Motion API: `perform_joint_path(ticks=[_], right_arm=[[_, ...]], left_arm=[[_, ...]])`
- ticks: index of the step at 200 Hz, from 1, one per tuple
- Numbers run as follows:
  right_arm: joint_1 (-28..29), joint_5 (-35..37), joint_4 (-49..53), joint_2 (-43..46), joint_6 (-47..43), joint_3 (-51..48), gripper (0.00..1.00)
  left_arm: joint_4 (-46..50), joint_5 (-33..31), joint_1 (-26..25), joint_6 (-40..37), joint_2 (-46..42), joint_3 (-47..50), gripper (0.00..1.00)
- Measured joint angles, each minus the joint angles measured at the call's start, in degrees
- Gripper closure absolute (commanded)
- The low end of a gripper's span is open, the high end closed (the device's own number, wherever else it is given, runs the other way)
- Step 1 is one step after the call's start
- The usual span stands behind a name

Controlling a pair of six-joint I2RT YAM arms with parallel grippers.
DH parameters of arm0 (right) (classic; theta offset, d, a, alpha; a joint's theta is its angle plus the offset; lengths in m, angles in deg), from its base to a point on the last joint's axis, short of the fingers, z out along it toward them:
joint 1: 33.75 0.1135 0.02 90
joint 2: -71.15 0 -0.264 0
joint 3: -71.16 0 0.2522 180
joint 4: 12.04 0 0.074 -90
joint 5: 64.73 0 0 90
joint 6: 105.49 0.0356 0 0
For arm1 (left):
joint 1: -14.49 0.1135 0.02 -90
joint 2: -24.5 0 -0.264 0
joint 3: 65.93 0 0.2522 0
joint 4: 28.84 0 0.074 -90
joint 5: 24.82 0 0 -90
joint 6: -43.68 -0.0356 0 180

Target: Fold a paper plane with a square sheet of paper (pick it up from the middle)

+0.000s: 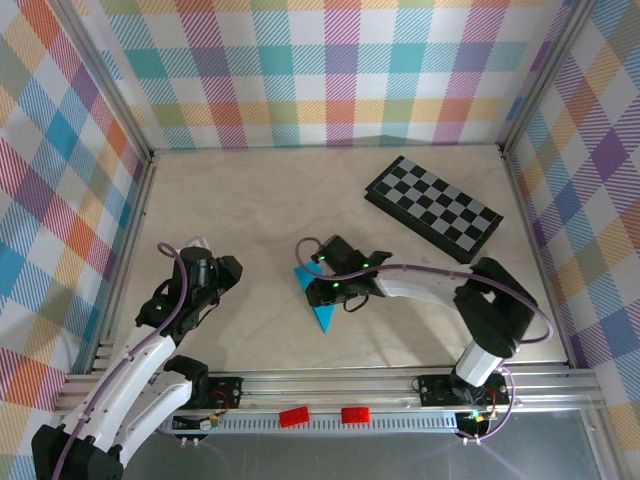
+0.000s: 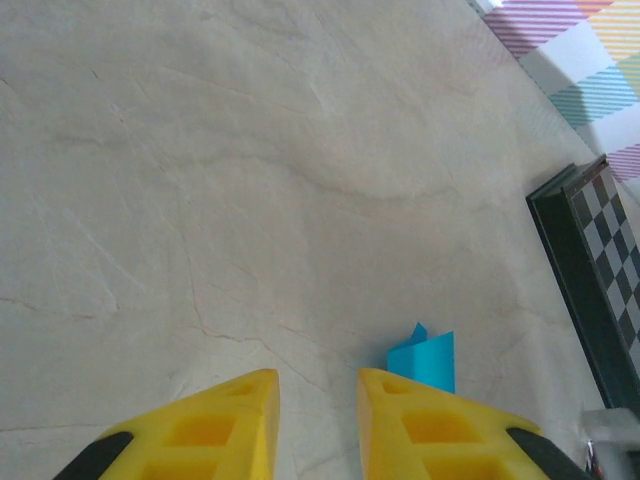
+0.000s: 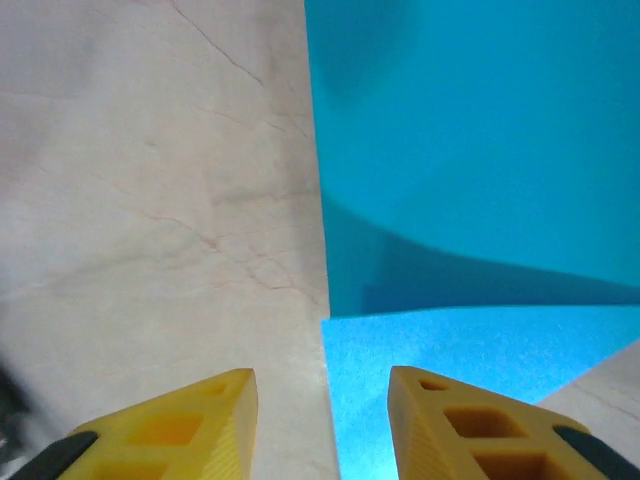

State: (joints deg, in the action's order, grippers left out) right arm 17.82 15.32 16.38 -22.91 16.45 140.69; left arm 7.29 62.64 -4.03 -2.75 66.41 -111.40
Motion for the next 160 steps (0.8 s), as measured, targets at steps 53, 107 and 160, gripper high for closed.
perform_joint_path(ticks=[53,107,160], right_arm=[[-9.27,-14.25,-10.29,-0.11,7.37,-6.34,0.83],[-9.20,-16.96,-13.75,-7.91,15.56,-7.21,0.87],[-6.91,-11.89,-25.46,-7.63,31.47,-12.24,0.88]], left_arm=[[-3.21,5.11,-0.02,0.57,5.66,0.07,0.75],[-8.57,11.61,-0.02,0.55,10.95,0.07,0.77],[-12.02,17.38,0.00,0.57,15.37,0.09,0.79]])
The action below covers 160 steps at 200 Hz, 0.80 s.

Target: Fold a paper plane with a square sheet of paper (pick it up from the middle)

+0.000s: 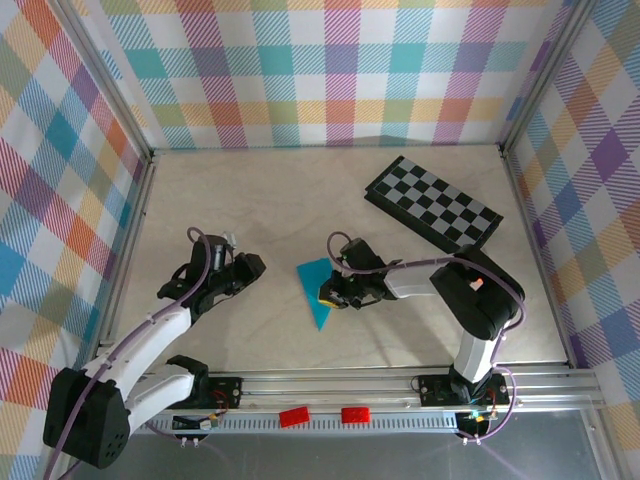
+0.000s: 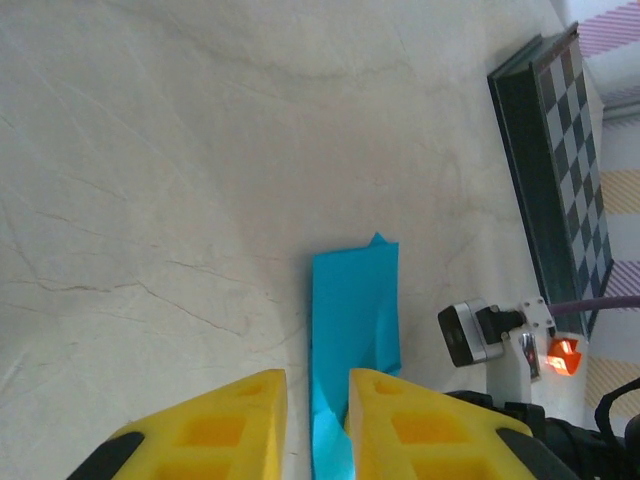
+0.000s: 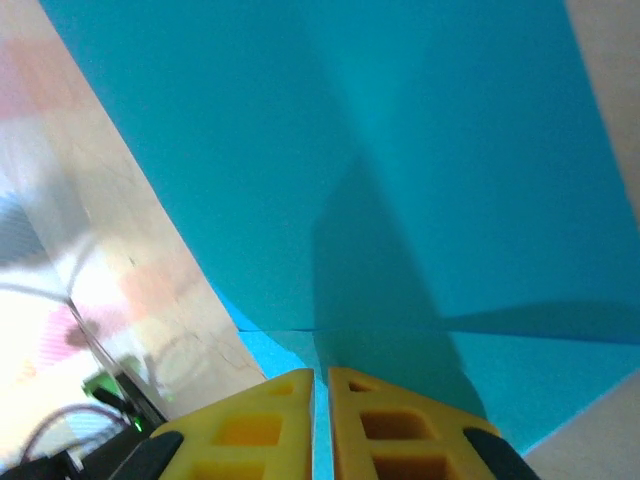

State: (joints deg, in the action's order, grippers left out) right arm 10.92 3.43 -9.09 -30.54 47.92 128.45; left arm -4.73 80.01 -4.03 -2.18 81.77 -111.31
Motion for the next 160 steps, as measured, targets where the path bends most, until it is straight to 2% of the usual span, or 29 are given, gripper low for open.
perform_joint_path(ticks=[37,65,86,97,123,160], right_arm=[[6.73,12.09,-12.70,0.68,15.26,-4.76,0.88],[10.97,19.19,-10.82,2.82,19.37,-4.92,0.80],[11.23,23.39,-5.33,7.65,18.01,-4.92,0.75],[10.38,24.81,-3.19,10.75,15.87,-4.92,0.68],[6.95,25.77,0.35,16.15,9.53,-4.92,0.70],[1.49,23.28,5.88,16.83,2.19,-5.29,0.71]], left_arm=[[-3.52,4.63,-0.02,0.00,3.19,0.33,0.86],[-5.75,8.98,-0.02,-0.04,7.10,0.33,0.90],[-7.96,12.76,-0.04,-0.22,10.69,0.28,0.93],[-9.07,14.53,-0.37,-0.31,12.83,0.09,0.95],[-10.51,17.75,-2.64,-0.74,19.23,-2.29,0.96],[-10.82,19.23,-7.10,-2.60,27.47,-8.59,0.98]])
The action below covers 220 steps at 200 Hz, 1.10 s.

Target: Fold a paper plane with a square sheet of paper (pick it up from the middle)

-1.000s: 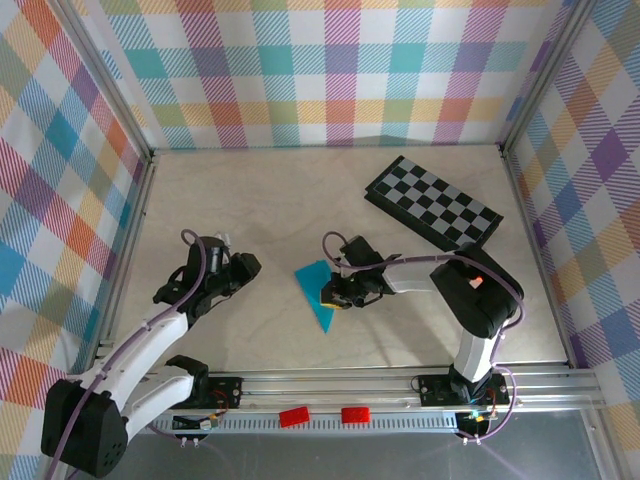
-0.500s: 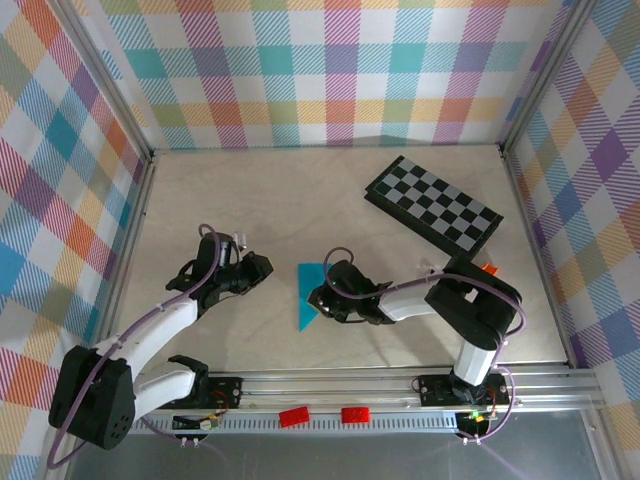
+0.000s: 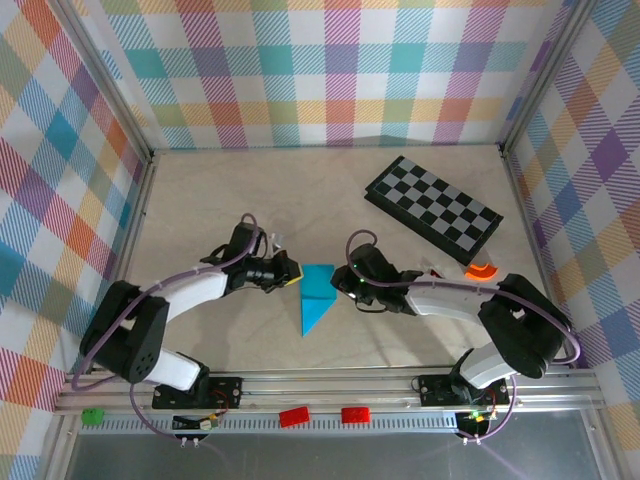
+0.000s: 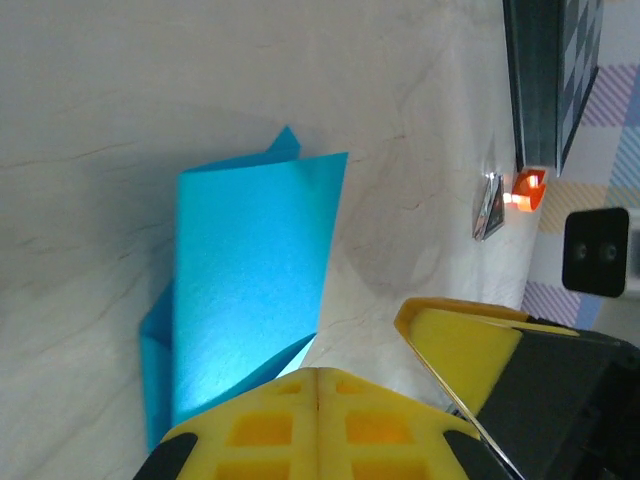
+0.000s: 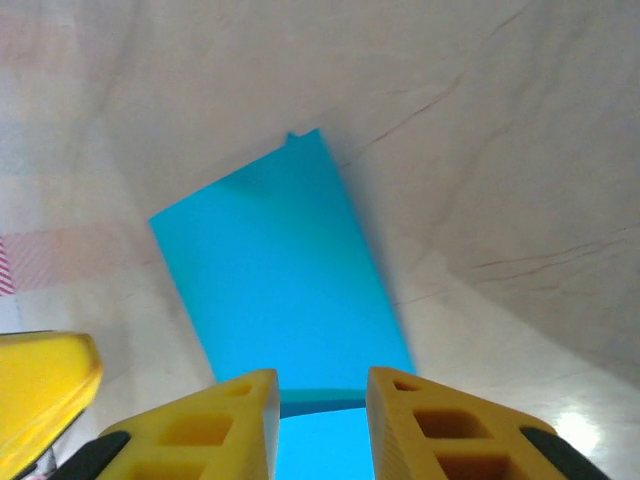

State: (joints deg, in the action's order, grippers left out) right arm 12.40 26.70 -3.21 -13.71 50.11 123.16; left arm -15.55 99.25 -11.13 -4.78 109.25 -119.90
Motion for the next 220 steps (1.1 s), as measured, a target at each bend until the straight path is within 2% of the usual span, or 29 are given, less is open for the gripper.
perform_joint_path(ticks=[13,23,48,89,125,168,220], right_arm=[[-1.81,-2.25,0.15,0.00,-1.84,-0.63,0.69],[-3.10,-4.02,-0.22,0.00,-2.93,-1.46,0.63],[-5.16,-8.74,-2.16,-0.39,-4.37,-4.02,0.58],[-7.26,-17.07,-5.11,-4.50,-5.70,-4.04,0.57],[-7.91,-22.18,-6.60,-7.96,-6.36,-1.92,0.56],[-7.93,-25.62,-8.63,-10.60,-6.25,-0.59,0.56],[-7.87,-26.18,-8.44,-10.84,-5.42,-0.28,0.57]], left_arm=[[0.09,-0.02,-0.63,-0.72,2.36,-1.77,0.99],[0.13,-0.13,-0.87,-1.16,4.11,-2.75,1.00],[1.88,-1.62,-0.85,-2.54,8.07,-4.92,1.00],[3.30,-2.47,-0.85,-3.93,13.68,-6.67,1.00],[2.34,-2.64,-0.85,-4.55,15.30,-6.10,1.00],[-3.23,-0.66,-0.81,-4.76,15.58,-3.45,1.00],[-6.36,0.46,-0.42,-4.76,15.58,-1.97,1.00]])
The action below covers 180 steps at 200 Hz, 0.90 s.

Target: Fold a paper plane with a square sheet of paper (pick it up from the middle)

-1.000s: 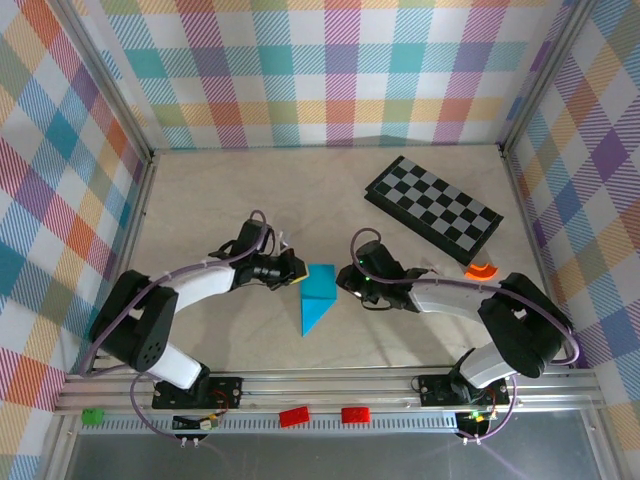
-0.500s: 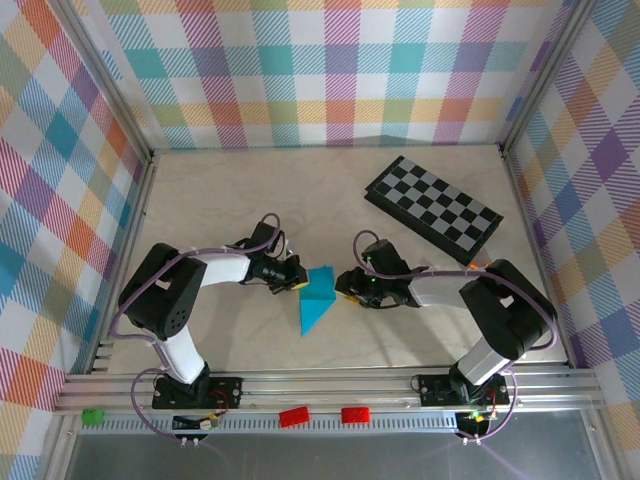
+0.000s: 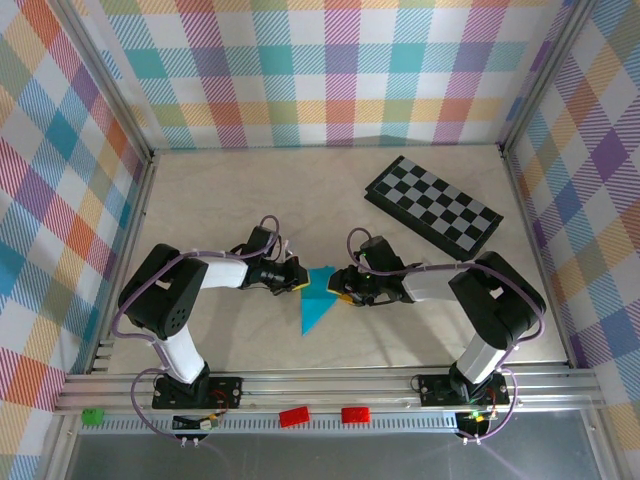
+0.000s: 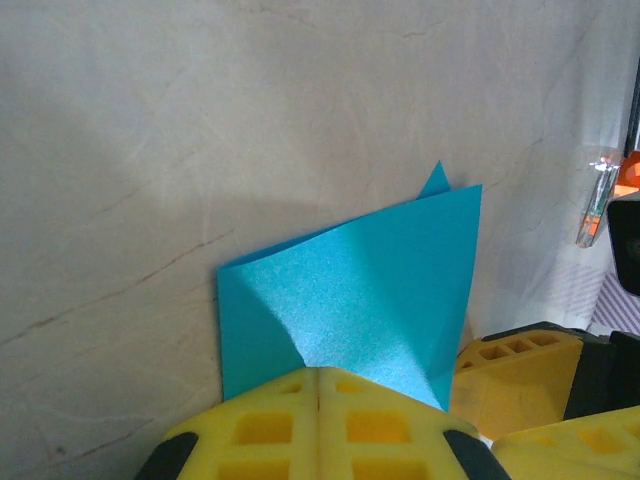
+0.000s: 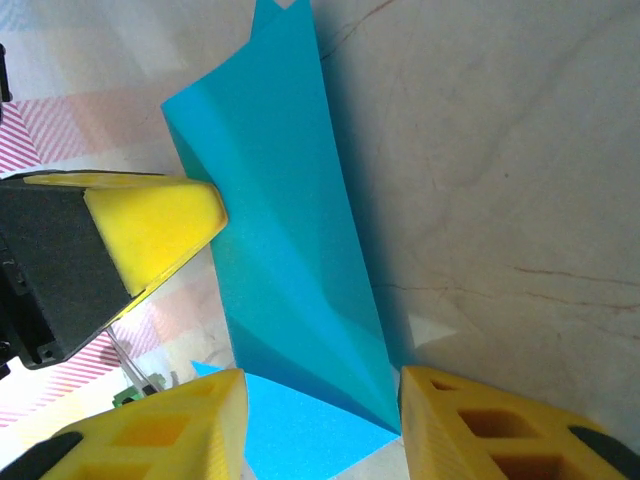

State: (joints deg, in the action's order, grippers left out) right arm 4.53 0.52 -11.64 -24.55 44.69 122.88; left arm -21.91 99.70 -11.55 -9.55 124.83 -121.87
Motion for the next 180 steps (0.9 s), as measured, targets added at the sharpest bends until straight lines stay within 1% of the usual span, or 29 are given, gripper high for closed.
perform_joint_path(ticks=[32,64,127,180], right_arm=[[0.00,-1.46,-2.27,-0.15,1.03,0.02,0.57],[-0.11,-1.95,-2.29,-0.15,0.94,0.87,0.58],[-2.12,-4.98,-1.97,-2.73,-1.40,3.80,0.61],[-4.15,-7.98,0.61,-4.68,-5.09,5.99,0.69]], left_arm=[[-0.37,0.39,0.00,0.00,0.11,0.04,1.00],[-0.44,0.46,0.00,0.00,0.13,0.04,1.00],[-1.09,0.61,0.00,0.04,0.11,0.42,1.00],[-1.79,0.63,0.00,0.11,0.00,0.79,1.00]])
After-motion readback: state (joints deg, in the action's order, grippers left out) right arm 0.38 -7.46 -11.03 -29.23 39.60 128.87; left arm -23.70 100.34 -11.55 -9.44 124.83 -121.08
